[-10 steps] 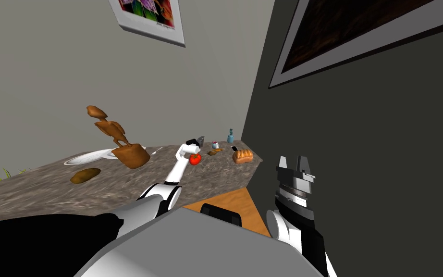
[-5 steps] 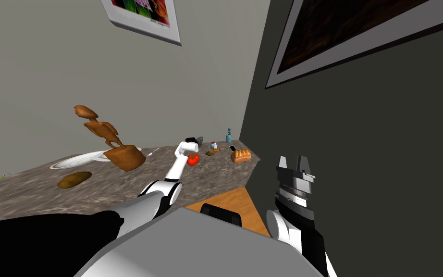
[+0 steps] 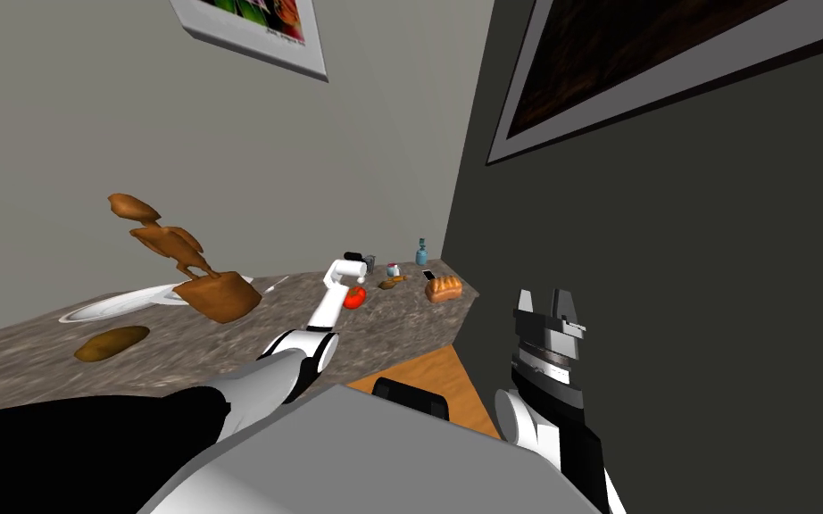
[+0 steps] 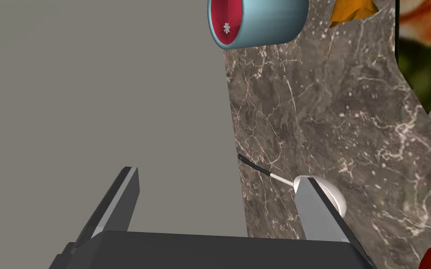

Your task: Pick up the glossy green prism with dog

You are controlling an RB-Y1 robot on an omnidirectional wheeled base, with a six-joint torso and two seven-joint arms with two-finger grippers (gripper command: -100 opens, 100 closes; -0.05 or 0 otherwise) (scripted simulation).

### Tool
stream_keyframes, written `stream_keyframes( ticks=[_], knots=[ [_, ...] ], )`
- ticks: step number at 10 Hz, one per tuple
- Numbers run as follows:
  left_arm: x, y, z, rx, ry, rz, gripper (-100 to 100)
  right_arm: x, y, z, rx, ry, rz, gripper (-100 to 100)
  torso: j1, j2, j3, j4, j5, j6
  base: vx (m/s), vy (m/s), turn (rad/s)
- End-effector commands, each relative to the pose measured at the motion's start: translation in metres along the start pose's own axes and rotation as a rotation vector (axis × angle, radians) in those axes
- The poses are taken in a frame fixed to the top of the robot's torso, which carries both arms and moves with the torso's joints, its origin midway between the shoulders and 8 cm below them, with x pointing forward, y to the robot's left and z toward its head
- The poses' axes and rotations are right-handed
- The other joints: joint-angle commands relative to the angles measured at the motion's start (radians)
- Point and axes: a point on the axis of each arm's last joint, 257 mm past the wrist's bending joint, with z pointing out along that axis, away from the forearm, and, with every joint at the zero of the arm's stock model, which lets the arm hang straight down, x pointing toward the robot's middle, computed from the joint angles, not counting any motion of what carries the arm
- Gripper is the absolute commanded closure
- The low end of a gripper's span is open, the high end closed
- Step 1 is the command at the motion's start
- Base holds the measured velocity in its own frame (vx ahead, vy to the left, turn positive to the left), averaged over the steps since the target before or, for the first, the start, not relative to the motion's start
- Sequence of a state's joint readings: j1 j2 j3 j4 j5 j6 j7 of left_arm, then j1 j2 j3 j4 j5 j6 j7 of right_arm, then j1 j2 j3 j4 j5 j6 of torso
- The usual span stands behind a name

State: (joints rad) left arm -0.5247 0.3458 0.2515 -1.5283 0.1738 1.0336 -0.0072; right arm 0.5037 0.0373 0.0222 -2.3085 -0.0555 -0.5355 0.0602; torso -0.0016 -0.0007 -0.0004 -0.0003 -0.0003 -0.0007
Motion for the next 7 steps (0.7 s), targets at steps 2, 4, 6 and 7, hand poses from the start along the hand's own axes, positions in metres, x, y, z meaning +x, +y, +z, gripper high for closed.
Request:
stream_keyframes(
  ticks=[2, 4, 6, 7],
  knots=[
    [-0.009, 0.016, 0.002, -0.081, -0.012, -0.029, -100, 0.000, 0.000, 0.000, 0.000, 0.000, 0.000, 0, 0.000, 0.000, 0.000, 0.000, 0.000, 0.000, 0.014, -0.022, -0.041],
    [-0.014, 0.029, 0.002, -0.139, -0.021, -0.048, -100, 0.000, 0.000, 0.000, 0.000, 0.000, 0.000, 0, 0.000, 0.000, 0.000, 0.000, 0.000, 0.000, 0.018, -0.023, -0.051],
    [-0.019, 0.041, 0.001, -0.192, -0.031, -0.068, -100, 0.000, 0.000, 0.000, 0.000, 0.000, 0.000, 0, 0.000, 0.000, 0.000, 0.000, 0.000, 0.000, 0.024, -0.022, -0.041],
    [-0.019, 0.044, 0.001, -0.204, -0.031, -0.068, -100, 0.000, 0.000, 0.000, 0.000, 0.000, 0.000, 0, 0.000, -0.001, -0.001, 0.000, 0.000, 0.000, 0.024, -0.019, -0.025]
  ],
)
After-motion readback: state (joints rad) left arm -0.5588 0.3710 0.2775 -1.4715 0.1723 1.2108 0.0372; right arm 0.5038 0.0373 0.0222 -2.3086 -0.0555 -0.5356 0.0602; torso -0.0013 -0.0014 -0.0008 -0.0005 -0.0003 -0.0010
